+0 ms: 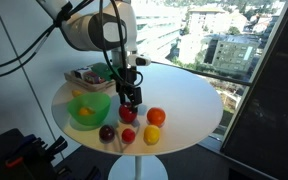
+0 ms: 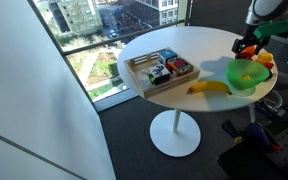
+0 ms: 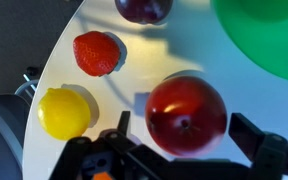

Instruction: Put the red apple in the green bowl

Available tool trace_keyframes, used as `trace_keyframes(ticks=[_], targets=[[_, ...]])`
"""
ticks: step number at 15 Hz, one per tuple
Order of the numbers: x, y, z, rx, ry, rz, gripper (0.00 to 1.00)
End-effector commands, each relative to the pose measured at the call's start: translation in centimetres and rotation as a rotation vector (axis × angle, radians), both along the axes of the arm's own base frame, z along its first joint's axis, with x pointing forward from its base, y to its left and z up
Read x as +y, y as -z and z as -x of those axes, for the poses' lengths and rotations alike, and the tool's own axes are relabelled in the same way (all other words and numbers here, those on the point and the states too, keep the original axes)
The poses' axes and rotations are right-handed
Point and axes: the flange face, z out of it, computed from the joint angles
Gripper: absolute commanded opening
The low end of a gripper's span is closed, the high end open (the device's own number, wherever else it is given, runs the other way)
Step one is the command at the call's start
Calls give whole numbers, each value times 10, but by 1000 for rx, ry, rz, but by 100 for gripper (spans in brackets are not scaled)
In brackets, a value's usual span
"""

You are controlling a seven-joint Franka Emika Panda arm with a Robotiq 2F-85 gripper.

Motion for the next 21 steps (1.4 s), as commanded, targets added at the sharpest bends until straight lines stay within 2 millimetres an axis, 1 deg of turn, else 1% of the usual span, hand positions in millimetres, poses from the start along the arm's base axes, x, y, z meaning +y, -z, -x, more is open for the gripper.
trace_keyframes(ticks=[1,3,4,5,7,13,21], targets=[[-3,4,-1,-11,8,17,100],[-4,6,-1,-11,6,17,100],[-4,7,-1,-10,5,17,75],[-4,8,-1,-12,5,19,73],[-5,8,-3,-15,4,18,57],[-4,-4,-2,-14,-8,12,56],[2,-28,-7,-38,-23,8,56]])
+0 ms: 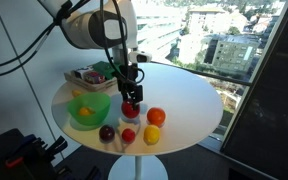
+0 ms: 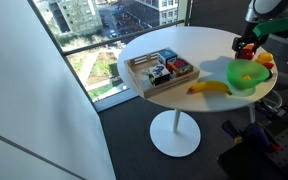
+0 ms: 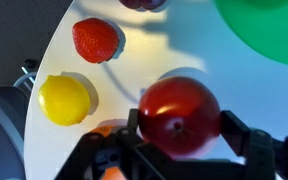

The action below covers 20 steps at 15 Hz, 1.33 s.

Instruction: Put the red apple in the green bowl

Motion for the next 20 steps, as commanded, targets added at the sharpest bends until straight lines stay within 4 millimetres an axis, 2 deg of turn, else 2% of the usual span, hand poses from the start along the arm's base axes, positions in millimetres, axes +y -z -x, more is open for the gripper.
trace_keyframes(ticks=[1,13,17,20], targets=[[3,-22,-2,-7,-19,4,56],[32,-81,3,-25,-85,2,56],[49,-99,12,-25,-146,2,56],[66,-104,22,-14,-204,4,56]])
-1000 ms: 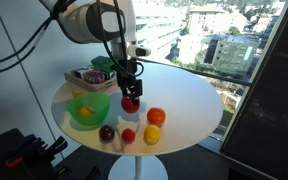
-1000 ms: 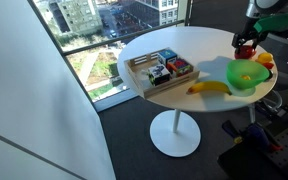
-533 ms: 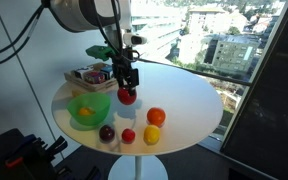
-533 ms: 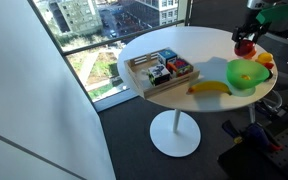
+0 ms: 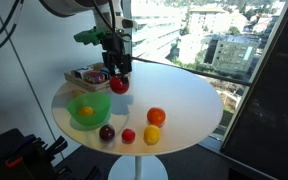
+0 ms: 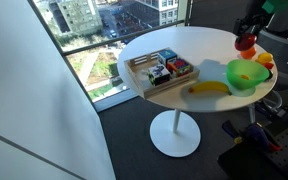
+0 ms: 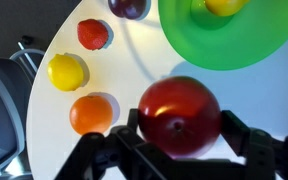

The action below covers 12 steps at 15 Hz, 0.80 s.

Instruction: Put the red apple in the green bowl

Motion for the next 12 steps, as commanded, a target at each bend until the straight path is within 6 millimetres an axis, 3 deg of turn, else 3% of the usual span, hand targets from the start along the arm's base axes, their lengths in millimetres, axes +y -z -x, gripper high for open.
trace_keyframes(ticks=[1,7,12], targets=[[19,-12,18,16,-80,1,56],[45,-15,39,43,-196,-14,56],[51,-11,56,83,-258,-31,56]])
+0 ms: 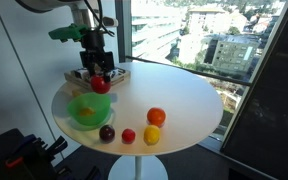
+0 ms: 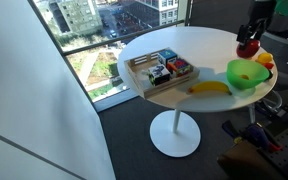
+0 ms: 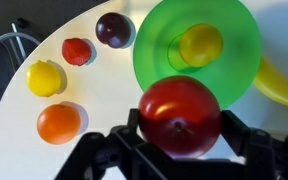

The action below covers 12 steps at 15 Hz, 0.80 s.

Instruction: Put the red apple in the green bowl

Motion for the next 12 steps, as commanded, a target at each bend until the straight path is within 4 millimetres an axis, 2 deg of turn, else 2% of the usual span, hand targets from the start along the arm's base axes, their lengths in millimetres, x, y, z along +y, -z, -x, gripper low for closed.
trace_keyframes(ticks=[1,6,12], targets=[[0,-3,19,32,-41,-21,56],[-1,13,29,69,-73,-31,56],[-1,32,35,32,-90,-33,56]])
